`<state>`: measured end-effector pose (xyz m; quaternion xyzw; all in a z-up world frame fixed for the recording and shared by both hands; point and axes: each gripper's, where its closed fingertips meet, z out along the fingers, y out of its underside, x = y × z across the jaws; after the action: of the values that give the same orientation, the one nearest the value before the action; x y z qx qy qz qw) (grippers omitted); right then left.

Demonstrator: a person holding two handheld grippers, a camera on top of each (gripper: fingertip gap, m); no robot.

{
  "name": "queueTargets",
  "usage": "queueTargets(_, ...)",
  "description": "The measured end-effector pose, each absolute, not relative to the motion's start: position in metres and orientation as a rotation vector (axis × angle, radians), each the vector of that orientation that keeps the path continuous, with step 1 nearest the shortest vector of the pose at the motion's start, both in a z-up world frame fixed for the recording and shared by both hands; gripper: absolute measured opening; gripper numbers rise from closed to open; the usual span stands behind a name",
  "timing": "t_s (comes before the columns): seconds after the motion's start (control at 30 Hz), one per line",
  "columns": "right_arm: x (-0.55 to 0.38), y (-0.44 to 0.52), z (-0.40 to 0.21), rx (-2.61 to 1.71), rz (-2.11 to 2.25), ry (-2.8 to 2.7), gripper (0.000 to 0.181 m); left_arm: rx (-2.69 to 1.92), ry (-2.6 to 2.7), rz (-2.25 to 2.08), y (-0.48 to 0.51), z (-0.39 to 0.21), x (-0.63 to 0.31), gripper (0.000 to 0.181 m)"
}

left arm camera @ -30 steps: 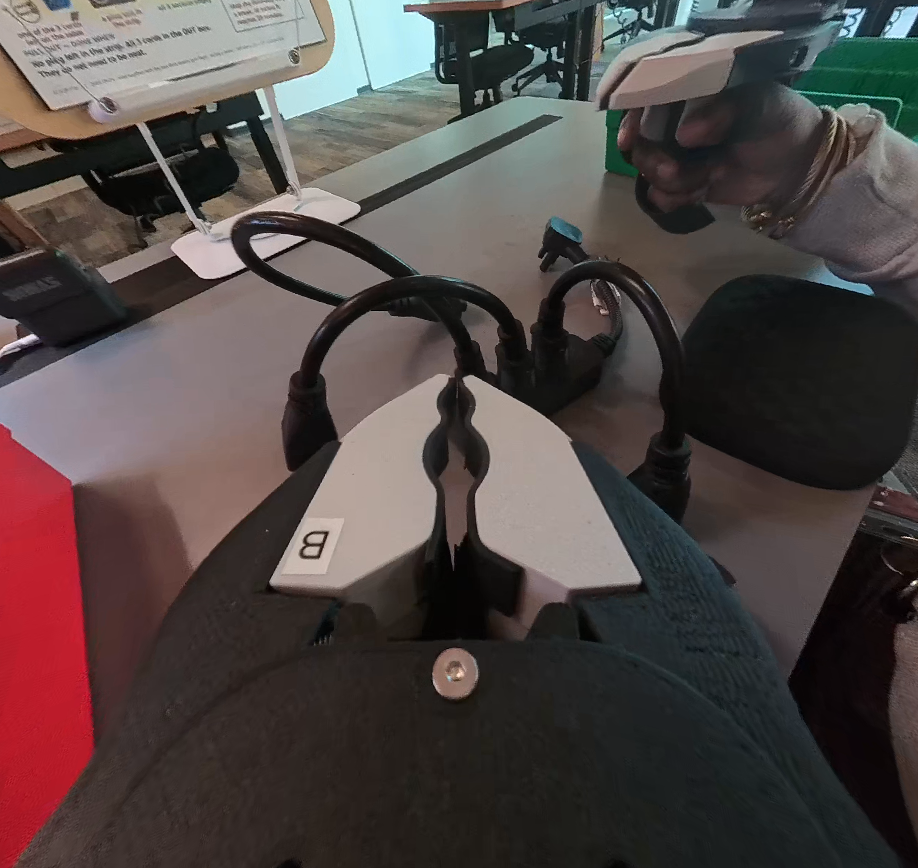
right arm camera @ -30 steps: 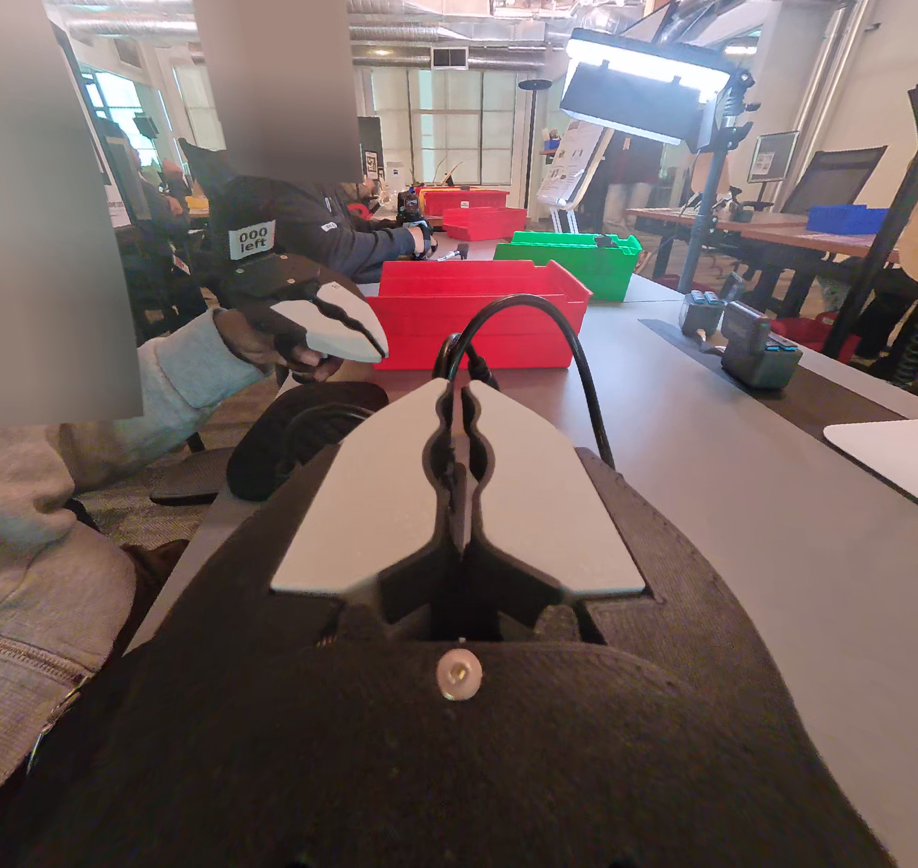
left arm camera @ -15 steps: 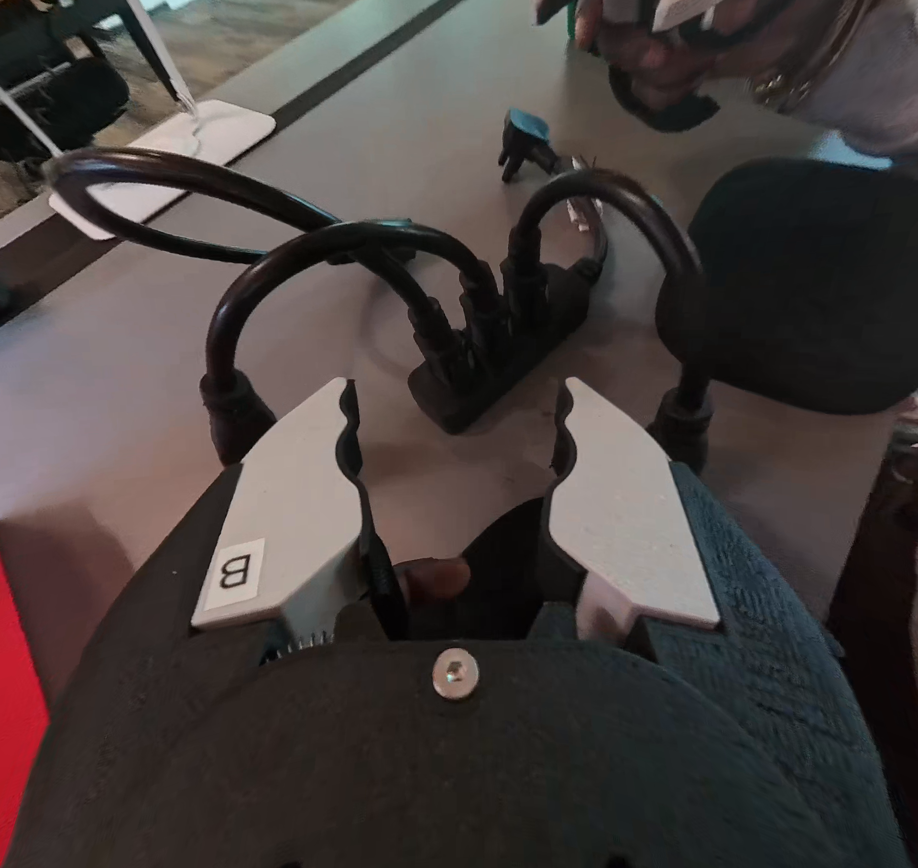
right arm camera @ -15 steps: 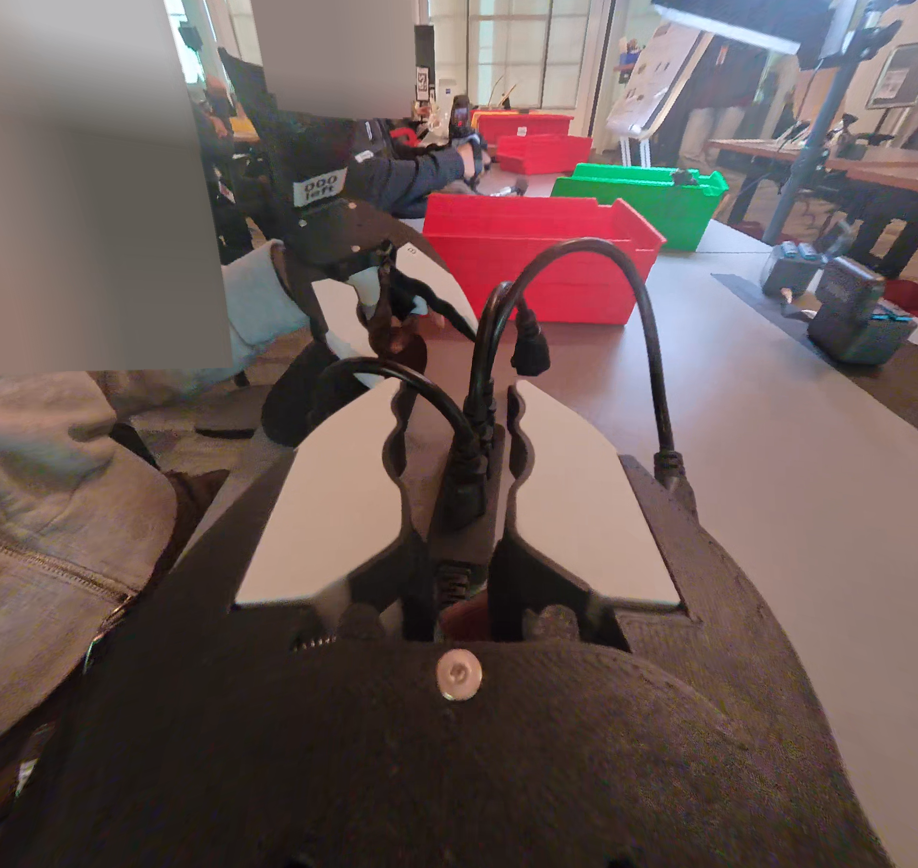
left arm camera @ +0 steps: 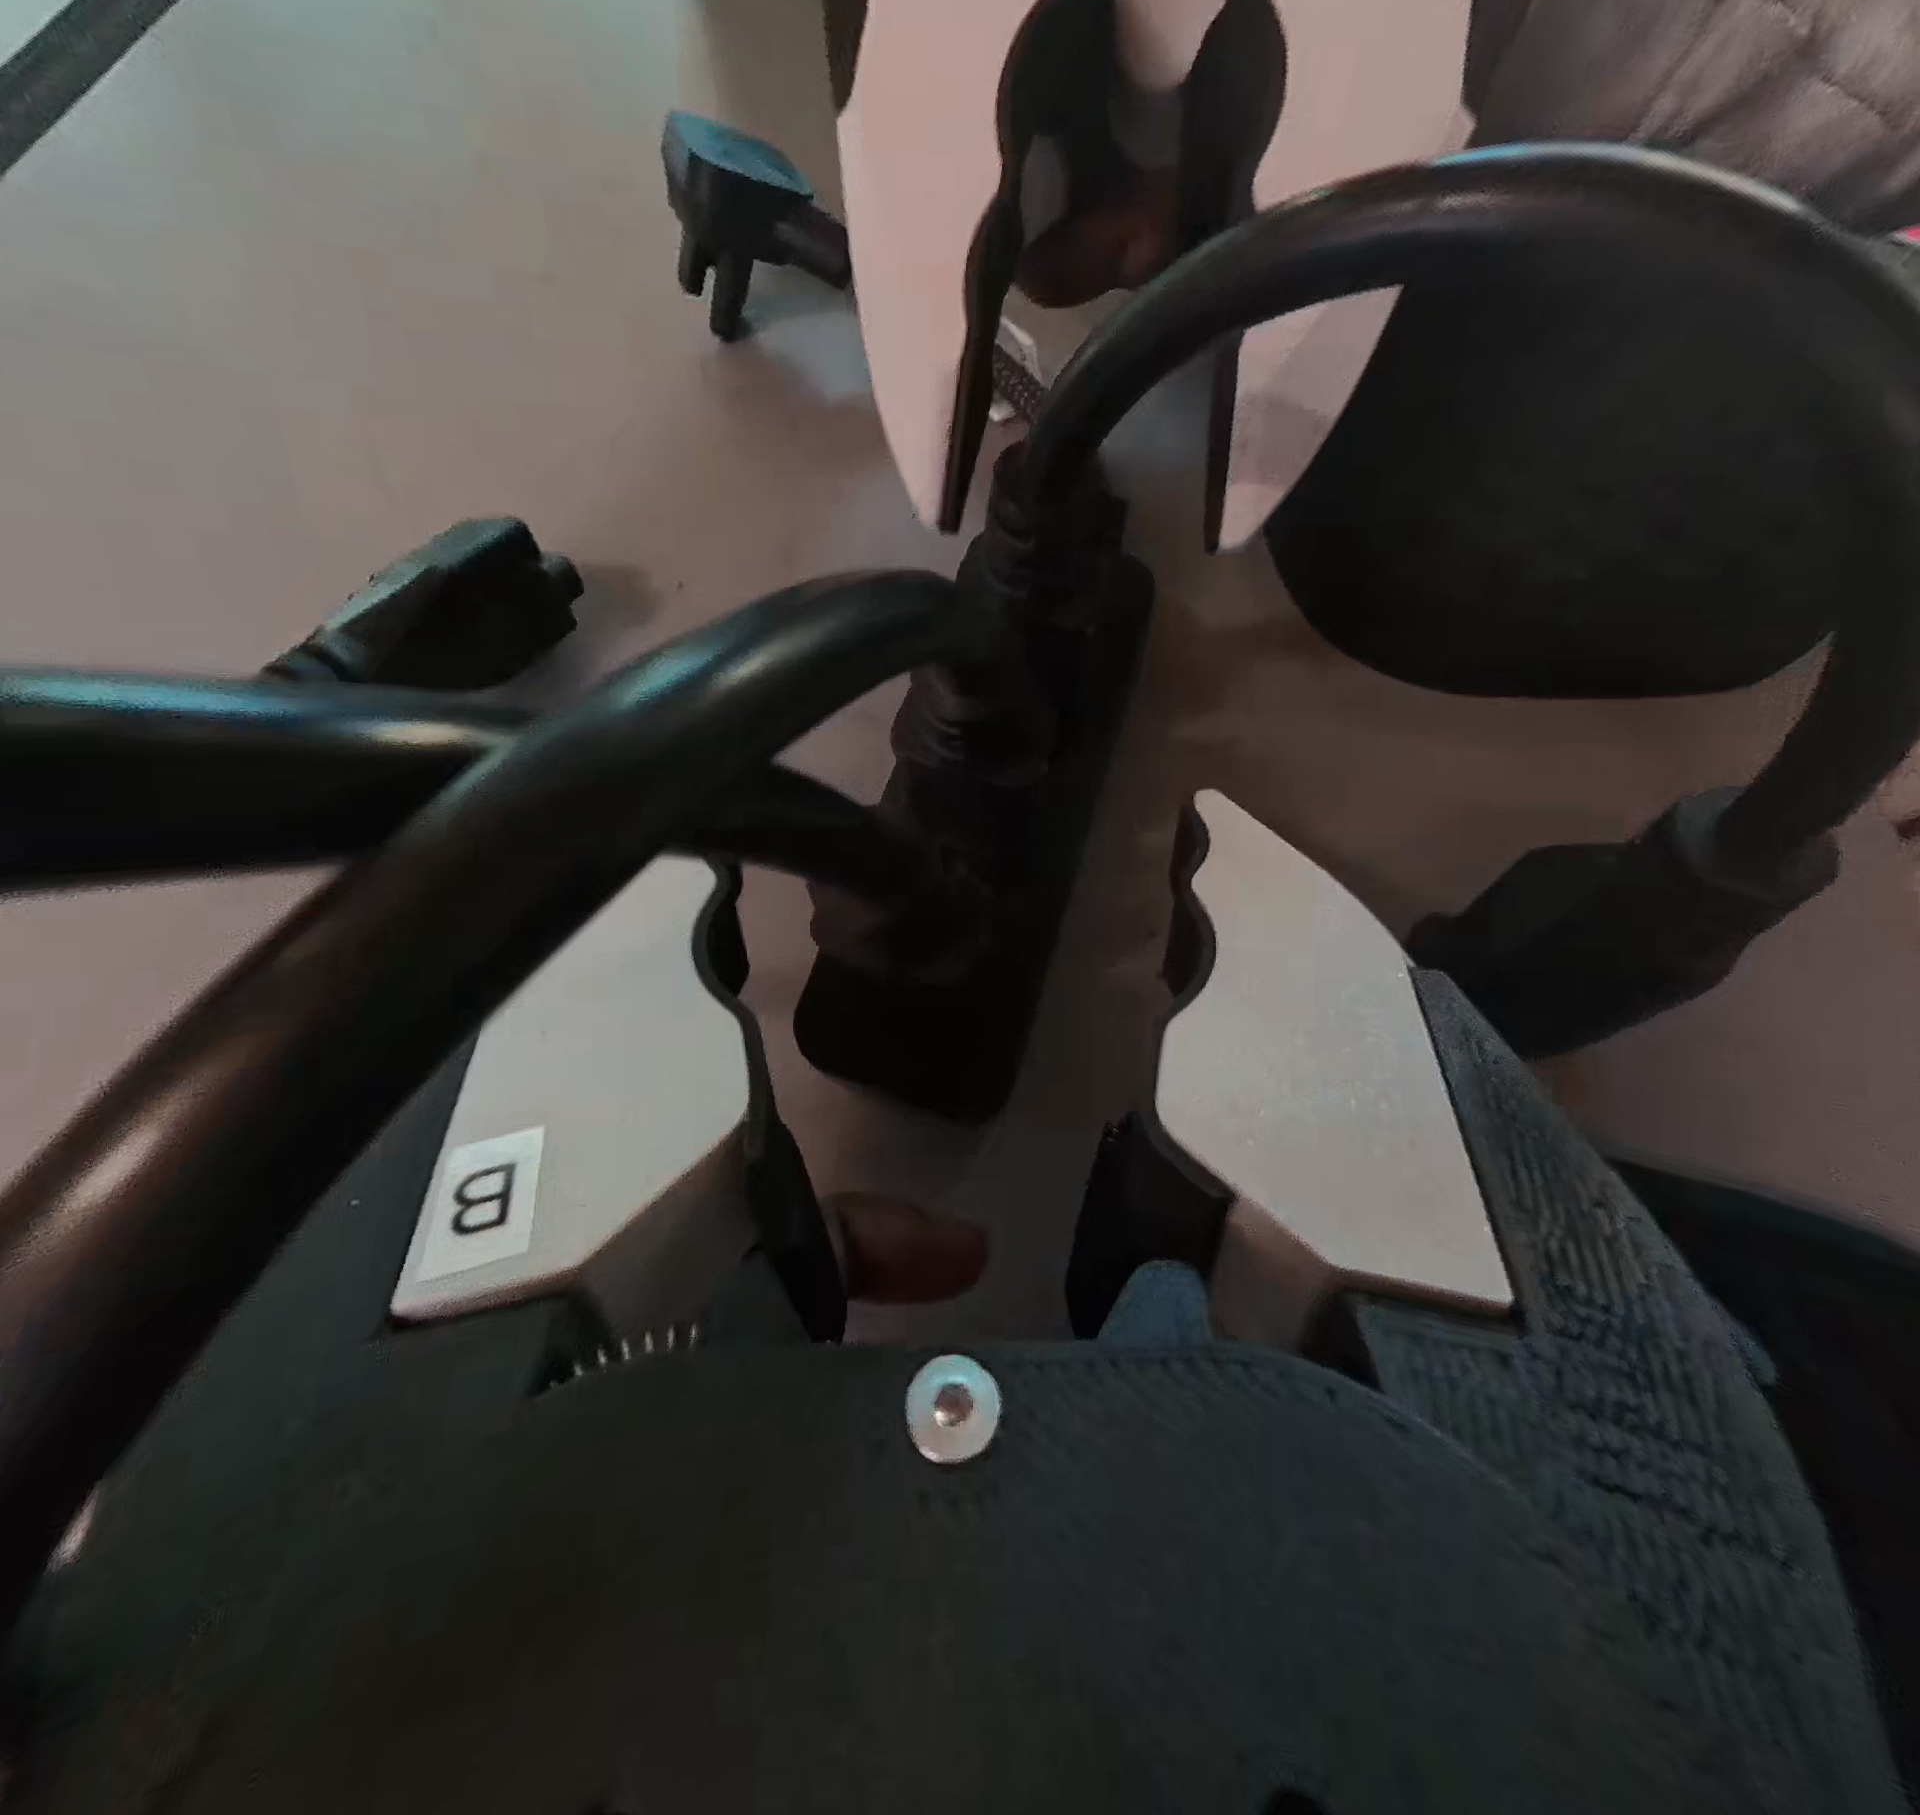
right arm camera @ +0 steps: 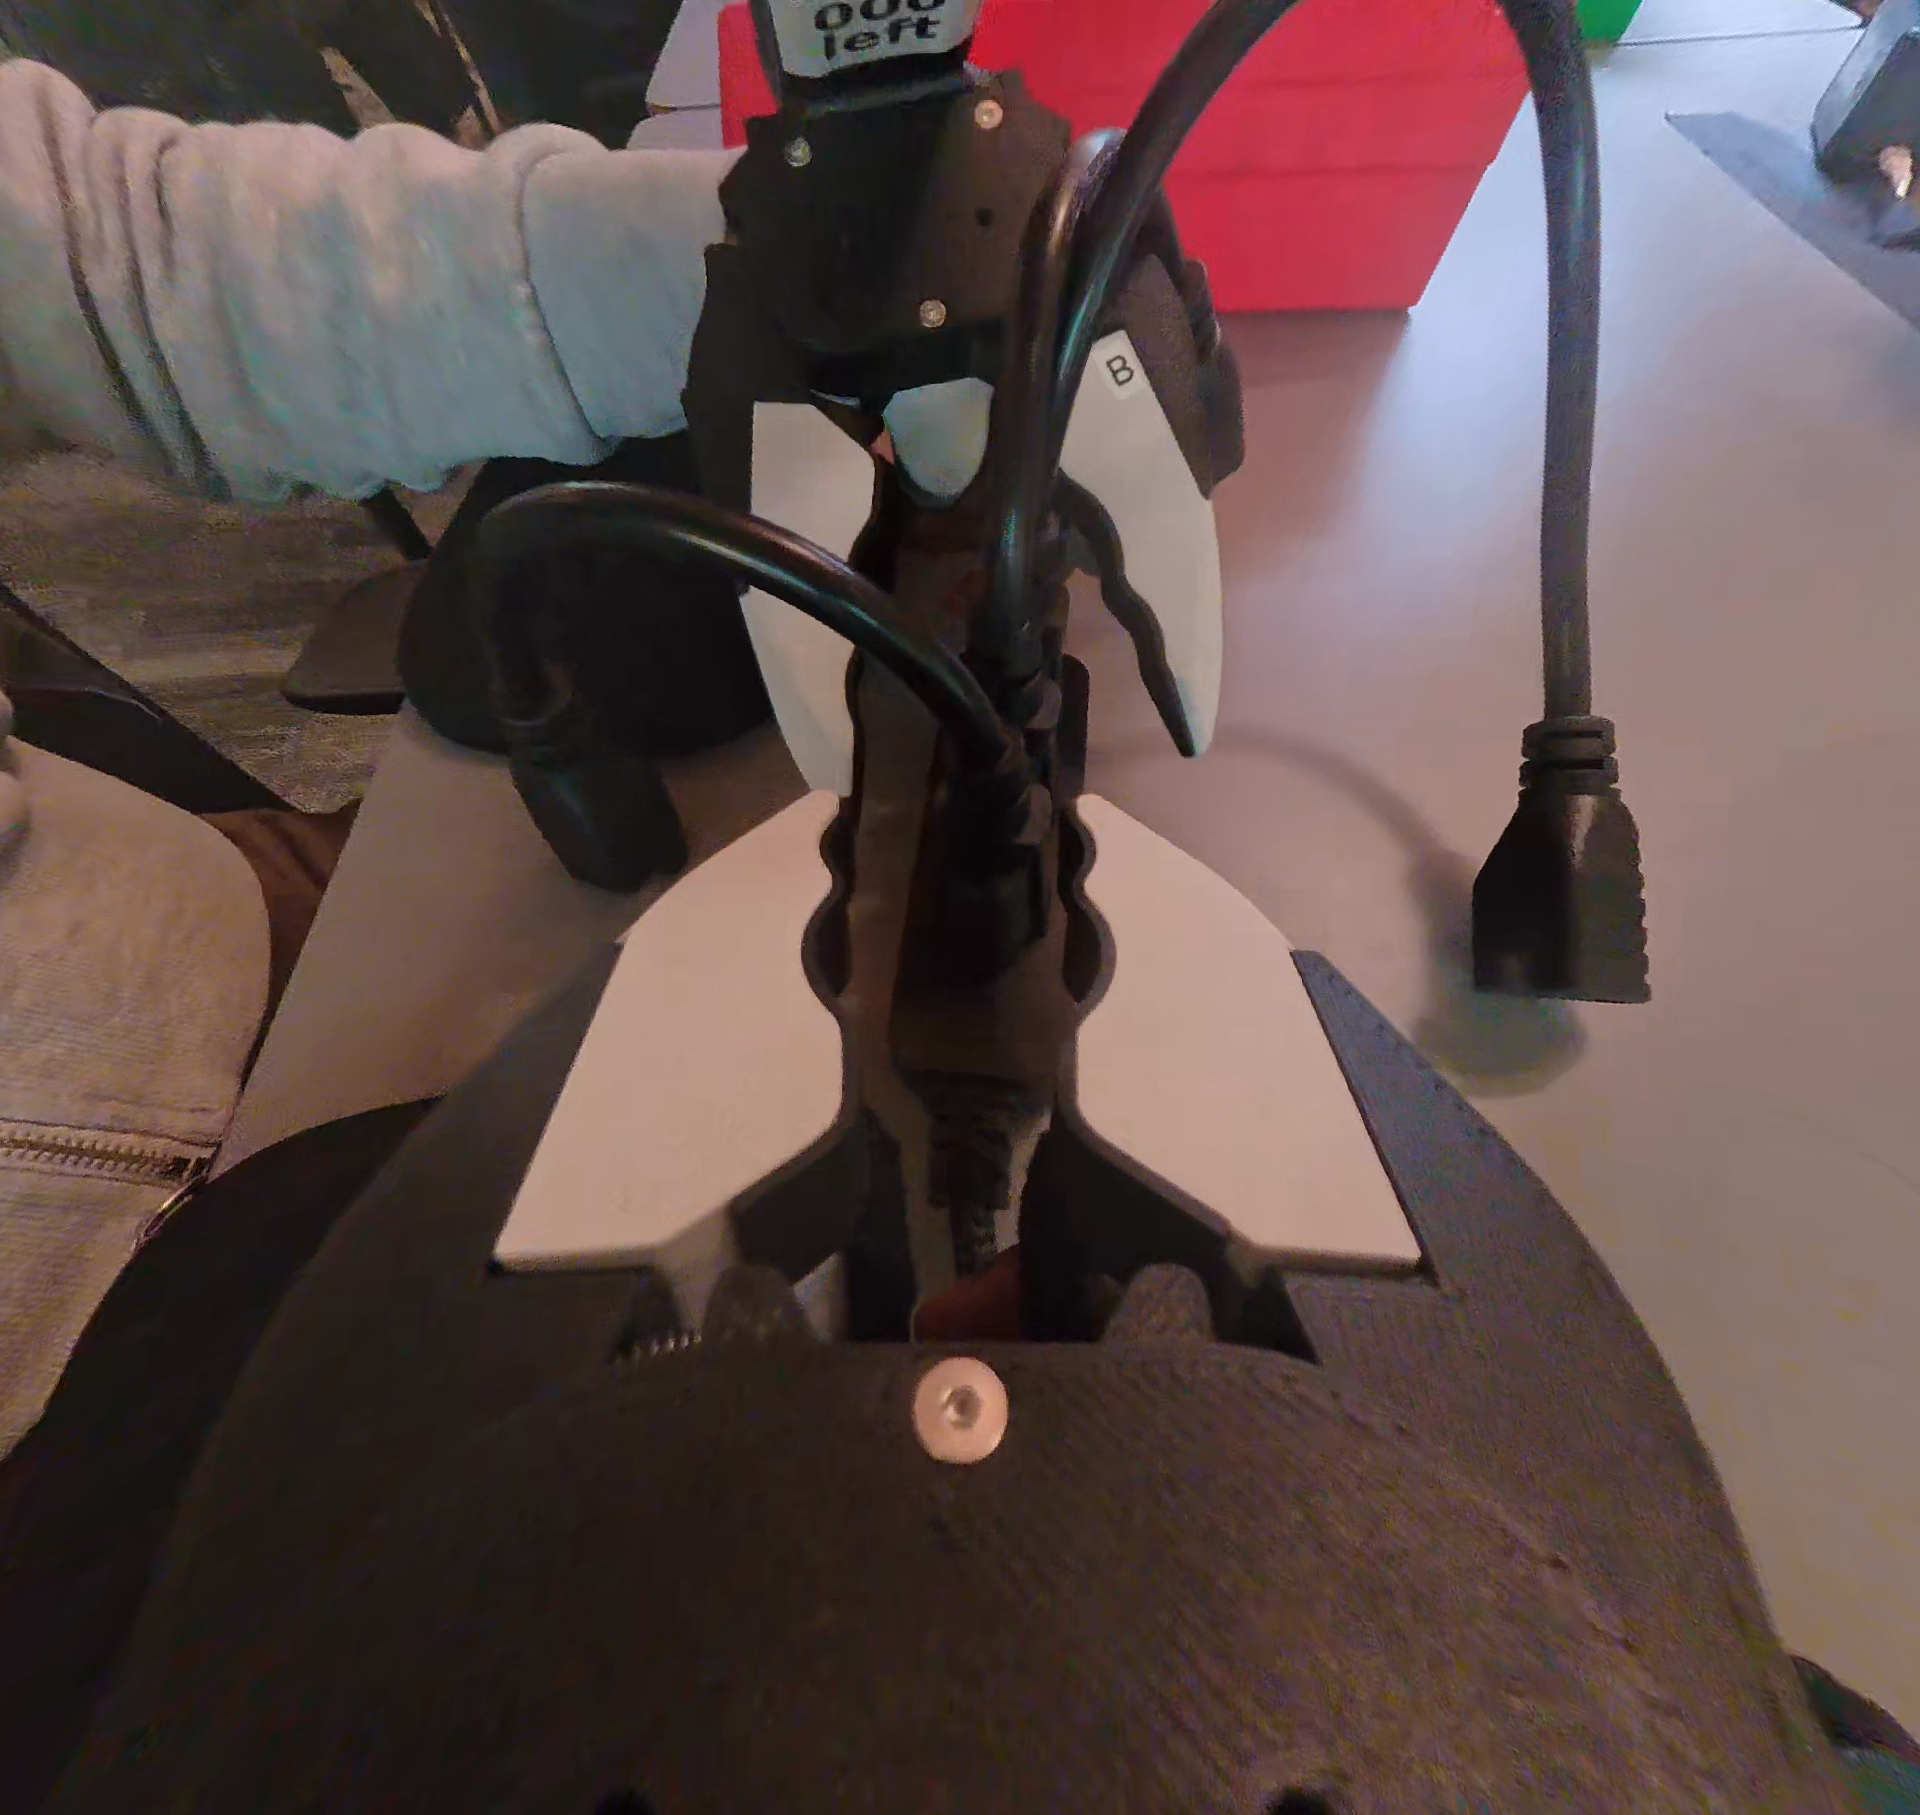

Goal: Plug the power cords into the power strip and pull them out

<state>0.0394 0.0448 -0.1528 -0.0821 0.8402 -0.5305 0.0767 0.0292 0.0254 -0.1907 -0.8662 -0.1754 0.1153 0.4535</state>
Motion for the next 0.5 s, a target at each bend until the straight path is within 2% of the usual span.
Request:
queueTargets(0.1, 0.039, 0.041, -0.162, -0.225, -1.556, 2.55, 0.037, -2.142, -0.351, 0.267, 0.033, -0.193, 0.026, 0.069)
queueTargets(0.2, 0.033, 0.04, -0.165, -0.211, -1.576, 2.575, 0.024, -2.179, -0.258, 0.22, 0.037, -0.197, 0.026, 0.053)
queueTargets(0.5, 0.032, 0.038, -0.166, -0.205, -1.591, 2.516, 0.025, -2.174, -0.29, 0.178, 0.041, -0.199, 0.029, 0.044)
